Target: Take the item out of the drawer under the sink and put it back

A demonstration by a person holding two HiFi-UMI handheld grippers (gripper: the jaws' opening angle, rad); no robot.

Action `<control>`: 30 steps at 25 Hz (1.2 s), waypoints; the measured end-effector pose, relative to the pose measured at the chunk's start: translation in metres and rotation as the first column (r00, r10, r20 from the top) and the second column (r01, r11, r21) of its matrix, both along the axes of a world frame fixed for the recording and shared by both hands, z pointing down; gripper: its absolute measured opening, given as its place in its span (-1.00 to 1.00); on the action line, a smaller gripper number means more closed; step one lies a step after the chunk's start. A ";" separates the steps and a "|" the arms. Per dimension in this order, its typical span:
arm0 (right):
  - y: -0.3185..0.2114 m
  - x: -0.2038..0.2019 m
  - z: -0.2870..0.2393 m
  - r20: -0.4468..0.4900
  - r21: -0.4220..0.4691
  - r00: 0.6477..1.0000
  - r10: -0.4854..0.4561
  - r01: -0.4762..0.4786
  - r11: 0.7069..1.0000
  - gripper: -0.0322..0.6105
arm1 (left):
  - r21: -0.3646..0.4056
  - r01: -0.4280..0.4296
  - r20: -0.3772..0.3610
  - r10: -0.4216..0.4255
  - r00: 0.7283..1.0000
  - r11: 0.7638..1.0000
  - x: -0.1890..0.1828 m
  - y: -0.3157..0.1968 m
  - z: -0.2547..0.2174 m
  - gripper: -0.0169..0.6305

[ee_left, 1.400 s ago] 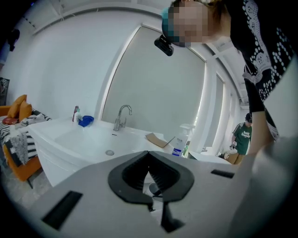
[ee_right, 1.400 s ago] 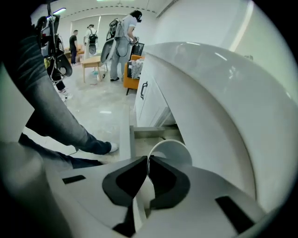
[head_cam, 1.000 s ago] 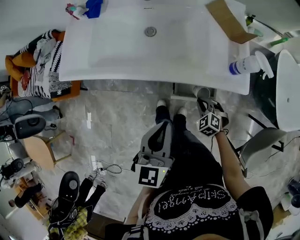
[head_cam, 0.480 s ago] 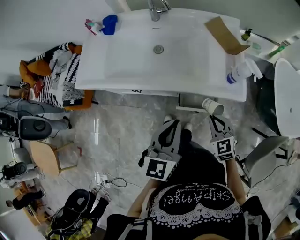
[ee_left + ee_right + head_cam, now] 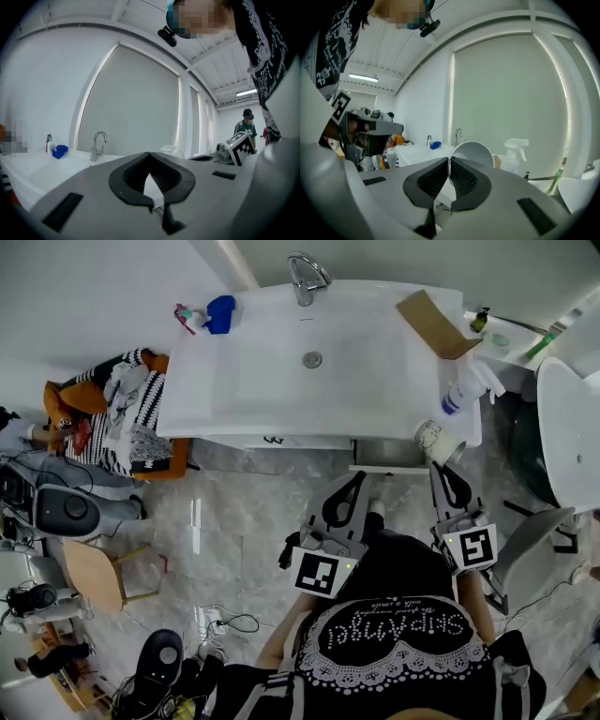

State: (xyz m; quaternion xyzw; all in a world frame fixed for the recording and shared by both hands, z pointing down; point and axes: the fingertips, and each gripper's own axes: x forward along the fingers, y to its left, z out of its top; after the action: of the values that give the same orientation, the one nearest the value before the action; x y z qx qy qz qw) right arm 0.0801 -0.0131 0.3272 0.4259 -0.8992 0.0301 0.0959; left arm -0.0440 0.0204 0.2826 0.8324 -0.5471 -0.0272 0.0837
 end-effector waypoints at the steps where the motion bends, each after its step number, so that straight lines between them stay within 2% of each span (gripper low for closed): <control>1: 0.002 0.001 -0.007 0.025 0.010 1.000 0.003 -0.003 1.000 -0.81 | 0.002 0.001 0.003 -0.001 1.000 1.000 -0.001 0.000 -0.002 -0.94; 4: 0.011 0.006 -0.025 0.112 0.032 0.993 0.020 -0.024 0.999 -0.81 | 0.009 0.009 0.013 -0.009 1.000 1.000 -0.005 0.001 -0.008 -0.94; 8: 0.026 0.015 -0.029 0.147 0.039 0.988 0.043 -0.049 0.998 -0.81 | 0.010 -0.005 0.027 0.004 1.000 1.000 -0.001 0.005 -0.003 -0.94; 15: 0.040 0.011 -0.027 0.124 0.032 0.991 0.045 -0.049 0.998 -0.81 | 0.028 -0.061 0.014 0.060 0.998 0.998 0.019 0.009 -0.005 -0.94; 27: 0.050 0.009 -0.031 0.124 0.036 0.992 0.028 -0.033 0.999 -0.81 | 0.048 -0.067 0.005 0.067 0.998 0.997 0.018 0.016 -0.012 -0.94; 30: 0.054 0.010 -0.031 0.122 0.038 0.992 0.028 -0.033 0.999 -0.81 | 0.049 -0.078 0.024 0.077 0.997 0.996 0.020 0.021 -0.011 -0.94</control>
State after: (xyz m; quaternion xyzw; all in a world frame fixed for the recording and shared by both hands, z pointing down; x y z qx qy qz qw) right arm 0.0901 0.0411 0.2966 0.4387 -0.8972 0.0397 0.0320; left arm -0.0236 0.0411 0.2713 0.8550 -0.5146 -0.0285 0.0581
